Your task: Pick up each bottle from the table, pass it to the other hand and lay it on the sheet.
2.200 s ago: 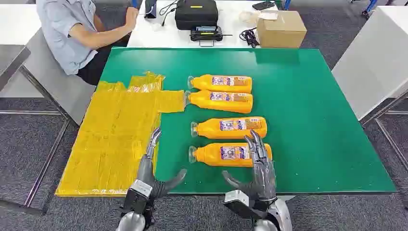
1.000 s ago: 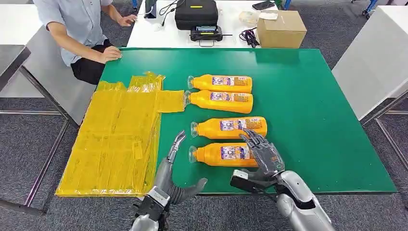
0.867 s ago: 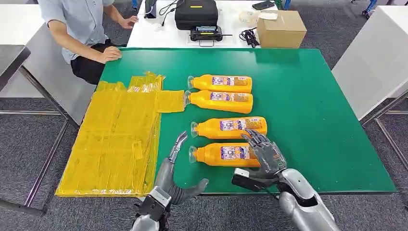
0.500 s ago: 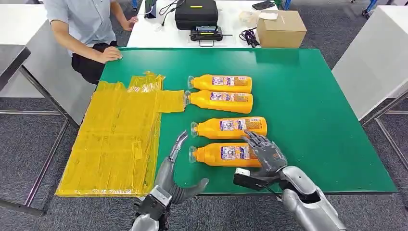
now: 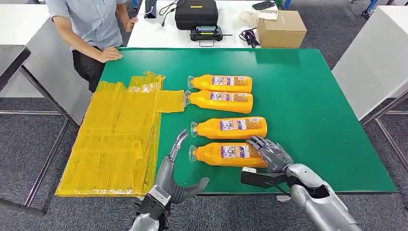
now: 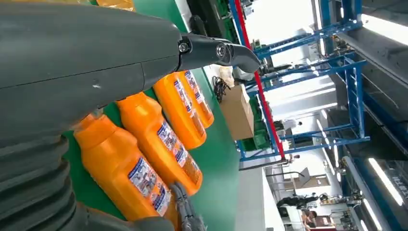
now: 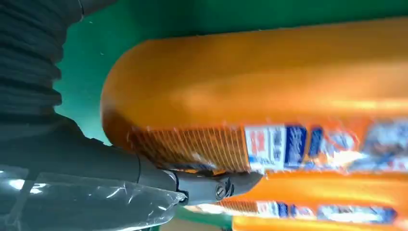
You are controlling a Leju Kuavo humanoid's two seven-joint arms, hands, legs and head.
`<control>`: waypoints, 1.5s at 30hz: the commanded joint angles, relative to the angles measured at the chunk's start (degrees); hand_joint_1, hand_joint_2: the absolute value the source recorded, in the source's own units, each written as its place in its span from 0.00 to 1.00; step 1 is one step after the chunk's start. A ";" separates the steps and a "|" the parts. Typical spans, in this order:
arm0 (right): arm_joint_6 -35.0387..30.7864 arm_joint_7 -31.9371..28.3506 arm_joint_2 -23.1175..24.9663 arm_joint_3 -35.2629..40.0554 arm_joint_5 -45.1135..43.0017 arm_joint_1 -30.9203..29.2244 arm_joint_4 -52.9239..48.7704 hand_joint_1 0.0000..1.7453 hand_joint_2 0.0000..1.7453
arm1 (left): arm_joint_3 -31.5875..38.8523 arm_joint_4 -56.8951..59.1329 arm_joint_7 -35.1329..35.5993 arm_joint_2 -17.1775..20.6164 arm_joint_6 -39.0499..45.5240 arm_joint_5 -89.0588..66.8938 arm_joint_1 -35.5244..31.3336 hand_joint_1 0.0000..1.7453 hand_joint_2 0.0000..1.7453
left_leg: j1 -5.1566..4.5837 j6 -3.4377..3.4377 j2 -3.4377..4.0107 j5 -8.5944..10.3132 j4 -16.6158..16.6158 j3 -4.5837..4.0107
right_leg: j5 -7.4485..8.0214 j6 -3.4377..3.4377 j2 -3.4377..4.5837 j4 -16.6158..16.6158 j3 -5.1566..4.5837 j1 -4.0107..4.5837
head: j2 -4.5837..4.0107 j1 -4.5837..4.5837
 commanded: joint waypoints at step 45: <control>-7.96 -9.39 10.99 -7.77 -13.63 2.49 0.87 1.00 1.00 | 2.11 0.86 -6.34 0.23 3.61 12.89 -1.94 0.00 1.00 | 0.04 -0.07 0.13 0.00 -0.01 0.11 | 0.05 -0.06 0.09 0.00 0.07 0.05 | 0.00 0.02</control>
